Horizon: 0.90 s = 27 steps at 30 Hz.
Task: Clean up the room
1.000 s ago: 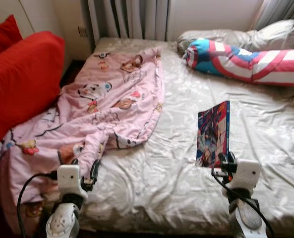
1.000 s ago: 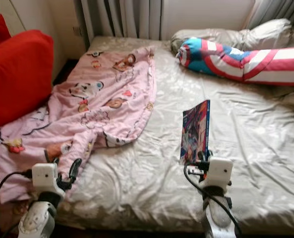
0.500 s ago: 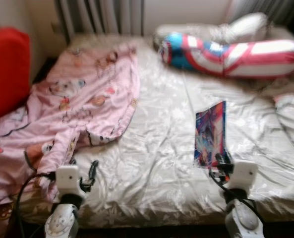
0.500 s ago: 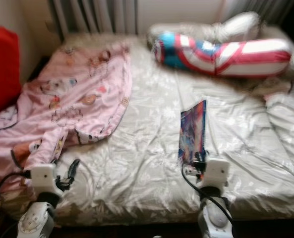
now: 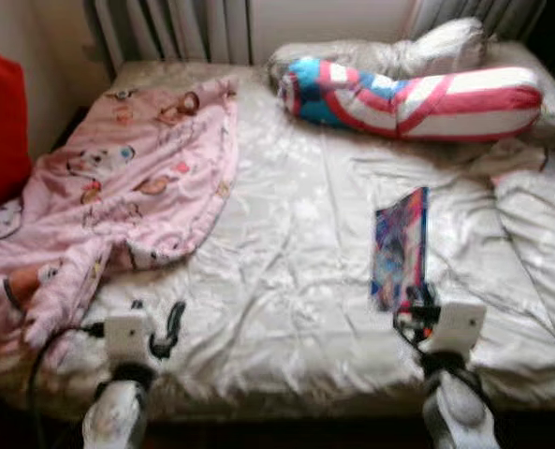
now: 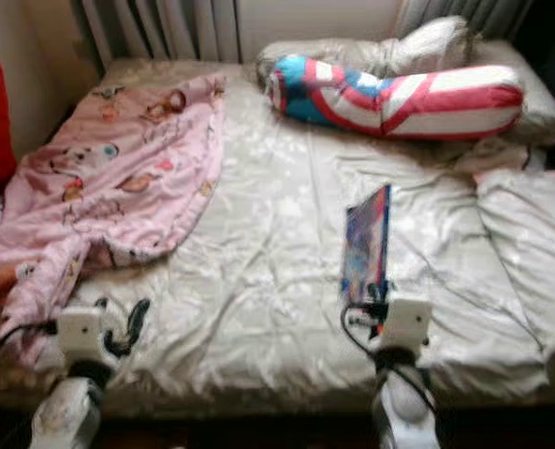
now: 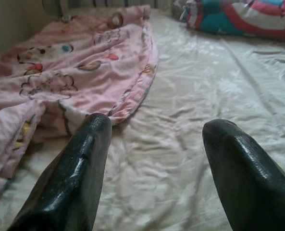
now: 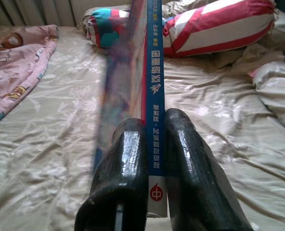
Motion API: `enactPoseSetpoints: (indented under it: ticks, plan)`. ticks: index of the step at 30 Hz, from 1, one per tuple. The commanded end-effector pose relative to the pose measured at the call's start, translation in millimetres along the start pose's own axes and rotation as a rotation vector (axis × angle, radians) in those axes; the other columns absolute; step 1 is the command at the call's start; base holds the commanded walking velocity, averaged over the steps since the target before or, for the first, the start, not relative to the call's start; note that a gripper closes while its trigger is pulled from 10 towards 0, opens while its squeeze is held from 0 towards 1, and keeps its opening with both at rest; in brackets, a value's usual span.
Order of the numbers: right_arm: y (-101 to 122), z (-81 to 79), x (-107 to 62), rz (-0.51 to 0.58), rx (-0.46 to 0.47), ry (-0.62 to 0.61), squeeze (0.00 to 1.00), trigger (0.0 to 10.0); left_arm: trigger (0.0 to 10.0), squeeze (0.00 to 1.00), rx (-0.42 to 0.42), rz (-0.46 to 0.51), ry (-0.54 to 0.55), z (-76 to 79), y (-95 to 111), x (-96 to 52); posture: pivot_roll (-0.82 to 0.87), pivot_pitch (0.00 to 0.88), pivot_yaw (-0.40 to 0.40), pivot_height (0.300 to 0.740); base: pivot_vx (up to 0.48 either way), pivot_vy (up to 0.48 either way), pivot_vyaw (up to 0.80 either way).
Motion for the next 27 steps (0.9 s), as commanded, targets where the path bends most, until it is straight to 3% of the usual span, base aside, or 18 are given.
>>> enactPoseSetpoints:
  ticks: [1, 27]
  plan:
    - [9.3, 5.2, 1.3, 0.046, -0.008, -0.019, 0.0, 10.0, 10.0, 0.0, -0.004, -0.033, -0.007, 2.5, -7.4, -4.3, -0.01, 0.174, -0.036, 0.74, 0.0, -0.281, 0.0]
    - [8.2, 2.6, -0.2, 0.041, -0.003, -0.013, 0.0, 10.0, 10.0, 0.0, -0.004, -0.037, -0.02, 3.9, -7.8, -3.3, -0.02, 0.18, -0.024, 0.74, 0.0, -0.289, 0.0]
Point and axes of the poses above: a point about 5 cm out from each wrist's last joint towards the gripper, its own x axis pointing out of the wrist towards the gripper, its own y axis along the axis of the wrist's last joint, z = x × y, the point moved 1 cm from there along x, pointing out of the wrist towards the gripper, and after that the axes turned 4 degrees about -x, right-handed, at the moved point
